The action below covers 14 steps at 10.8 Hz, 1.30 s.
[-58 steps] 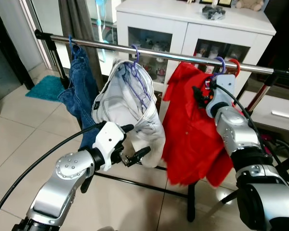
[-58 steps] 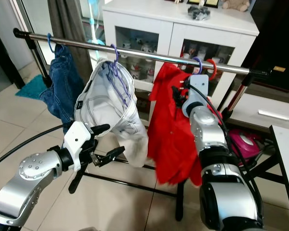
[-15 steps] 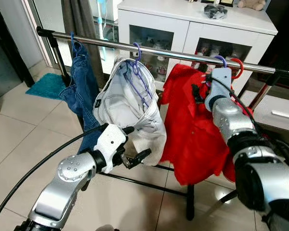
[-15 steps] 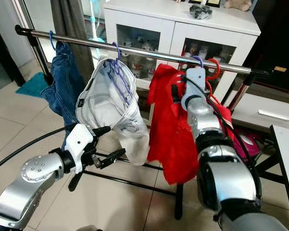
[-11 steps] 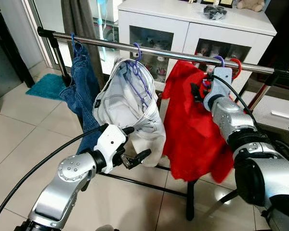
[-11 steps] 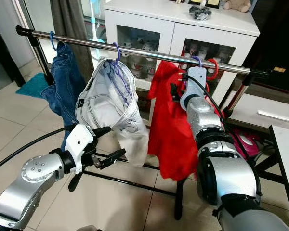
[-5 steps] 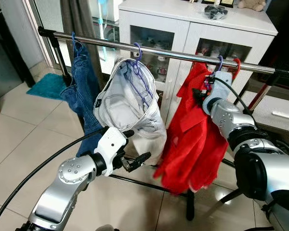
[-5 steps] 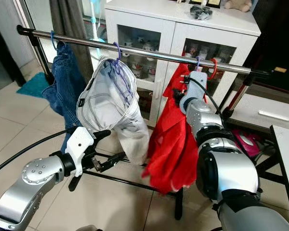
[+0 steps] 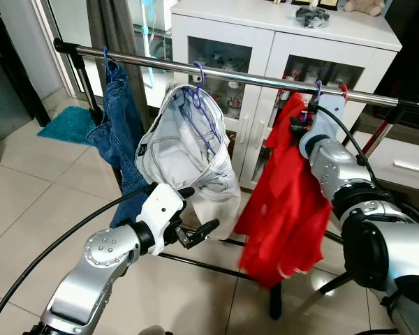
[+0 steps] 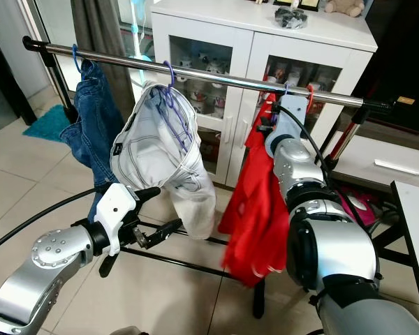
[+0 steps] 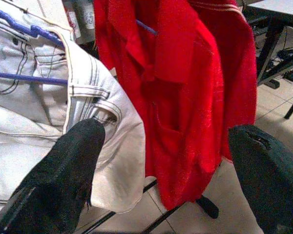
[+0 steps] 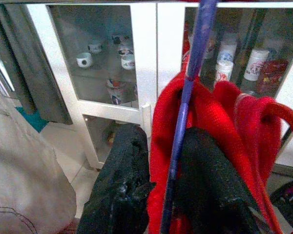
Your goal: Hang hanger
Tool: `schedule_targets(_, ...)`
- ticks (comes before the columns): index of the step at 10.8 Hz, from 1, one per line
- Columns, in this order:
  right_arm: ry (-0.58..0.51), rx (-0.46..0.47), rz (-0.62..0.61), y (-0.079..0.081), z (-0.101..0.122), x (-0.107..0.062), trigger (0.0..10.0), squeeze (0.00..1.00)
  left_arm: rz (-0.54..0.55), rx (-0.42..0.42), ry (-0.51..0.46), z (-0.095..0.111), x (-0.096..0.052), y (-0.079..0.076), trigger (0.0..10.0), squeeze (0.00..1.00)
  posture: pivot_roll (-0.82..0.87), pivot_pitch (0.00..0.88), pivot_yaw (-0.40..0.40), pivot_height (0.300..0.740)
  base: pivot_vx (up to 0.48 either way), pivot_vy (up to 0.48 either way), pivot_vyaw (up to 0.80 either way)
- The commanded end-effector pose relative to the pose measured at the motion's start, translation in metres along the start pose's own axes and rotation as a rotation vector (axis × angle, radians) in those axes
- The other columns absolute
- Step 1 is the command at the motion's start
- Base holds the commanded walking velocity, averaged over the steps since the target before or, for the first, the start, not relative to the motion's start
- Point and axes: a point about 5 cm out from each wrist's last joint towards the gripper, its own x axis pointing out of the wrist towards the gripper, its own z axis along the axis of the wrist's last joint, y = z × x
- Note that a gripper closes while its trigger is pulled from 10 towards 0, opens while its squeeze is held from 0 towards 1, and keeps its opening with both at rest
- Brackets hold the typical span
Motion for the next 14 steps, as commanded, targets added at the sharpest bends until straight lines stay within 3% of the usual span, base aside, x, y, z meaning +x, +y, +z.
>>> schedule_targets(1,-0.027,-0.029,0.020,0.004,0.008,0.001,0.0,0.00,0.003,0.011,0.002,0.001,0.001,-0.002,10.0,0.00,0.02,0.000,-0.063,0.740,0.000,0.000,0.00)
schedule_targets(4,0.001,-0.151,0.030,0.012,-0.002,0.001,0.0,0.00,0.015,0.018,0.016,0.000,0.002,-0.002,10.0,0.00,0.03,0.000,-0.073,0.740,0.000,0.000,0.00)
schedule_targets(8,0.010,-0.178,-0.038,0.010,-0.005,0.001,0.0,0.00,0.037,0.024,0.009,0.001,0.005,-0.002,10.0,0.00,0.04,0.000,-0.075,0.740,0.000,0.000,0.00)
schedule_targets(10,-0.020,-0.158,-0.035,0.012,-0.005,0.000,0.0,0.00,0.081,0.028,-0.008,0.004,0.007,0.002,10.0,0.00,0.04,0.000,-0.080,0.740,0.000,0.000,0.00)
schedule_targets(12,-0.163,-0.018,0.038,0.019,0.006,-0.003,0.0,0.00,0.222,0.025,-0.004,0.002,0.004,0.014,10.0,0.00,0.04,0.000,-0.082,0.740,0.000,0.000,0.00)
schedule_targets(14,-0.255,0.046,0.161,0.026,0.011,-0.014,0.0,0.00,0.330,-0.040,-0.028,0.004,0.002,0.022,10.0,0.00,0.02,0.000,-0.068,0.740,0.000,0.000,0.00)
